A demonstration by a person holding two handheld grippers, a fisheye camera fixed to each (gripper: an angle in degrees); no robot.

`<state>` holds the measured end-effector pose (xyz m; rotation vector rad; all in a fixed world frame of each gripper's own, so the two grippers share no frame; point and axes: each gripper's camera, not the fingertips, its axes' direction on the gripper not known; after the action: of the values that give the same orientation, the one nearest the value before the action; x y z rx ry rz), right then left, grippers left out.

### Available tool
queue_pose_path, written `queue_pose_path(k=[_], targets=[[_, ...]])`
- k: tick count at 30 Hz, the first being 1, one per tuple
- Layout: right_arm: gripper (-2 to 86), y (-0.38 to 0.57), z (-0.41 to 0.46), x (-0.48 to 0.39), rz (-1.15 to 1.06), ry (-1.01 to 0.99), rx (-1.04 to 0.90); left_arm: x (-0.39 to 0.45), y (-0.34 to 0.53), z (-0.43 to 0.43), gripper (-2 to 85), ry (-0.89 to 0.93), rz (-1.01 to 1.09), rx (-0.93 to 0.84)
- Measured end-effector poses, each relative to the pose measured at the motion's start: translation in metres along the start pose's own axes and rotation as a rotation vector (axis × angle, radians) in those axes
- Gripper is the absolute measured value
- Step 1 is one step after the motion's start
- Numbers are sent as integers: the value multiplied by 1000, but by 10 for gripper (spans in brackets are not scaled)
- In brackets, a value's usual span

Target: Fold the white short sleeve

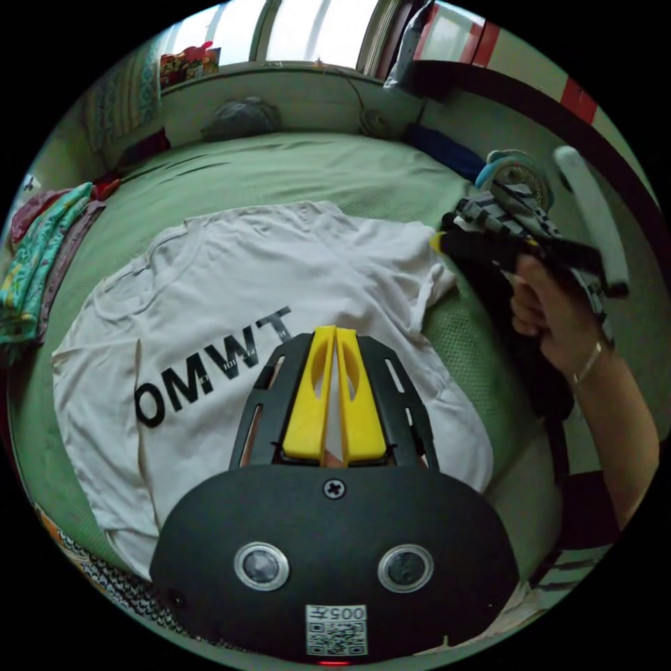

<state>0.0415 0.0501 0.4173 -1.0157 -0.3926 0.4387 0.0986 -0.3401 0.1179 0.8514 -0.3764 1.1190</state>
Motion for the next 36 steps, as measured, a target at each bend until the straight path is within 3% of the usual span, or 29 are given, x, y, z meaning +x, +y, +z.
queue_pose_path(k=[5,10,19,24,36], targets=[[56,-30,36,21,126,68,-96,-5,-4,14,-7,-7,30,0],[16,-27,21,11,66,126,-77,-41,-14,35,-6,47,-131,8],[7,-24,-61,-73,-179,37,69,-73,-21,62,-6,23,-211,15],[45,-7,-70,-137,-372,-157,-16,-90,-25,76,-7,16,-249,8],[80,68,-46,-81,-405,-238,-57,-123,-39,106,-7,51,-272,-3]])
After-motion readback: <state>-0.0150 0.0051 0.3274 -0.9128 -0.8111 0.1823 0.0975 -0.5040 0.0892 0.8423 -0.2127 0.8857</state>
